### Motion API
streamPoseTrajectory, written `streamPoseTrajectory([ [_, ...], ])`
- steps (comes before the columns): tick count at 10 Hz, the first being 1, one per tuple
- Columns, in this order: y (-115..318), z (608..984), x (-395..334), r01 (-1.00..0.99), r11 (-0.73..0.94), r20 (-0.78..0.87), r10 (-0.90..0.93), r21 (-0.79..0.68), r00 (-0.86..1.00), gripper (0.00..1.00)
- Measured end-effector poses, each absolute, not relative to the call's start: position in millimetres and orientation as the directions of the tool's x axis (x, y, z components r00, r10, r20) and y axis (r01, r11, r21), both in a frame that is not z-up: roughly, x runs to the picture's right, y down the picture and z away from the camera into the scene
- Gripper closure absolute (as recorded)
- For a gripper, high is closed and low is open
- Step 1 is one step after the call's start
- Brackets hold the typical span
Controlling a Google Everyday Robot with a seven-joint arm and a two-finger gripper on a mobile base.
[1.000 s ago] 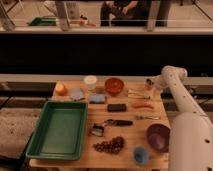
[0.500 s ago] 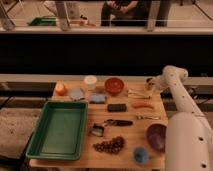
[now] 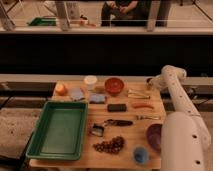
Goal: Stack cups on top of each other
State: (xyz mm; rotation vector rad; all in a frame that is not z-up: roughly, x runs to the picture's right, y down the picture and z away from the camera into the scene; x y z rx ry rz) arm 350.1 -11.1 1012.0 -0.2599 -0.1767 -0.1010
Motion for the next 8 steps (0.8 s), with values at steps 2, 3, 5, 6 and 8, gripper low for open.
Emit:
streamPoseTrajectory([
  [2, -14, 1007, 353, 0.106, 0.966, 0.184, -0.062, -0.237, 0.981, 0.92],
  [3, -17, 1003, 354, 0.098, 0.968, 0.184, -0.056, -0.230, 0.981, 0.96],
  [5, -28, 987, 358, 0.084, 0.975, 0.180, -0.046, -0.207, 0.982, 0.97],
  [6, -36, 975, 363, 0.078, 0.978, 0.178, -0.043, -0.193, 0.983, 0.97],
  [8, -53, 937, 382, 0.073, 0.982, 0.169, -0.043, -0.175, 0.985, 0.97],
])
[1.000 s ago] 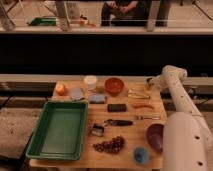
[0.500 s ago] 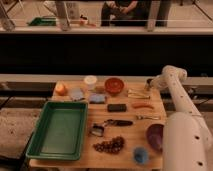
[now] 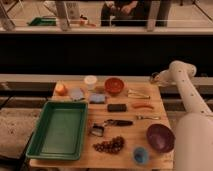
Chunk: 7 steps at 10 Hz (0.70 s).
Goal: Stack cups on top of each other
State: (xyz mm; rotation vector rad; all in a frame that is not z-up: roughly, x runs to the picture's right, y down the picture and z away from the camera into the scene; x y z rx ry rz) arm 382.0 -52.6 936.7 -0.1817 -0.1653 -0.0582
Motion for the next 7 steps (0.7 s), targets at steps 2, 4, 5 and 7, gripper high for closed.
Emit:
streamPoseTrajectory([
  [2, -52, 898, 400, 0.090, 0.980, 0.161, -0.062, -0.175, 0.985, 0.97],
  [4, -33, 854, 414, 0.126, 0.971, 0.167, -0.093, -0.204, 0.982, 0.97],
  [5, -24, 835, 416, 0.150, 0.963, 0.182, -0.111, -0.222, 0.977, 0.97],
  [7, -6, 790, 406, 0.229, 0.940, 0.265, -0.161, -0.254, 0.951, 0.97],
])
